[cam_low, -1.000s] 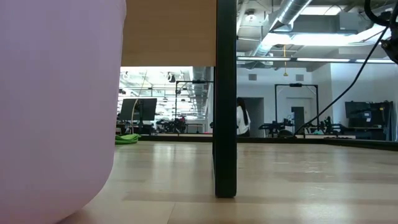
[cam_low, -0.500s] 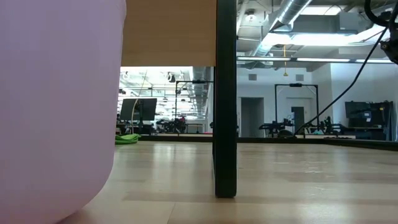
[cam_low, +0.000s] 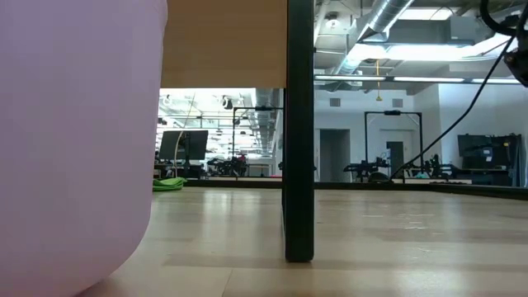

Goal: Stack small to large cups/mugs on shelf
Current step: Put the green mug on the shelf

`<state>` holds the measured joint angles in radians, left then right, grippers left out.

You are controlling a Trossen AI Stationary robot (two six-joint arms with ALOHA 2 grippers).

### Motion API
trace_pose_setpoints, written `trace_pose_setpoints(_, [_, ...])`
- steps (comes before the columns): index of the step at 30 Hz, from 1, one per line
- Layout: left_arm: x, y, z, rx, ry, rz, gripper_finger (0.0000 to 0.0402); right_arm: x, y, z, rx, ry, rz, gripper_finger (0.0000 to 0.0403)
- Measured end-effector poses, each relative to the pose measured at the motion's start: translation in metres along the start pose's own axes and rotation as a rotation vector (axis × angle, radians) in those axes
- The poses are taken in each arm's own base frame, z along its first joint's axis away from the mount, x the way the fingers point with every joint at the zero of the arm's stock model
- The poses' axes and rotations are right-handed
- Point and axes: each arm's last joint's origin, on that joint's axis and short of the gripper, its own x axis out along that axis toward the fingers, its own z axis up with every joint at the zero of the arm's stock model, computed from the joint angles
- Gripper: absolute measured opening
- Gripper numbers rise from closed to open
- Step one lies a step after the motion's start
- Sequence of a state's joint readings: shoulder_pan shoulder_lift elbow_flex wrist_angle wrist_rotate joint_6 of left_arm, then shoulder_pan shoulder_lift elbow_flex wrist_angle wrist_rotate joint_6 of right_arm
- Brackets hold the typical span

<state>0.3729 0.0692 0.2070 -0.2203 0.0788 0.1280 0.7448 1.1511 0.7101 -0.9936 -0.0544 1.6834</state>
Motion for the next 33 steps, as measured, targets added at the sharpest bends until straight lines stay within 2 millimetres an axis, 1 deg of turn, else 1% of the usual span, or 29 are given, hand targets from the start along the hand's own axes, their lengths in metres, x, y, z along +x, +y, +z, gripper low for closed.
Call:
trace_pose_setpoints(4, [0.0,0.0,0.0,0.0,0.0,0.0,0.0122,0.0,0.0,0.004,-0.04,-0.001,0.001,0.0022])
trace_pose_setpoints(8, [0.0,0.0,0.0,0.0,0.0,0.0,0.0122,-0.001,0.001,0.012,-0.055,-0.009,0.004,0.0022])
trace_pose_setpoints(15, [0.0,0.0,0.0,0.0,0.0,0.0,0.0122,-0.002,0.001,0.033,-0.096,-0.028,0.007,0.0022])
trace_pose_setpoints(21, [0.0,0.0,0.0,0.0,0.0,0.0,0.0122,-0.007,-0.004,0.053,-0.136,-0.044,-0.025,0.0022])
trace_pose_setpoints(24, [0.0,0.0,0.0,-0.002,0.0,0.0,0.0122,-0.018,-0.003,0.063,-0.177,-0.087,-0.038,0.0022])
trace_pose_setpoints(28, [0.0,0.0,0.0,-0.006,0.0,-0.001,0.0122,-0.041,-0.004,0.075,-0.217,-0.122,-0.076,0.0022])
trace_pose_setpoints(31, [0.0,0.0,0.0,-0.006,0.0,-0.001,0.0122,-0.06,-0.002,0.085,-0.243,-0.163,-0.069,0.0022])
trace_pose_setpoints(33, [0.0,0.0,0.0,-0.006,0.0,-0.001,0.0122,-0.069,-0.003,0.093,-0.263,-0.165,-0.091,0.0022])
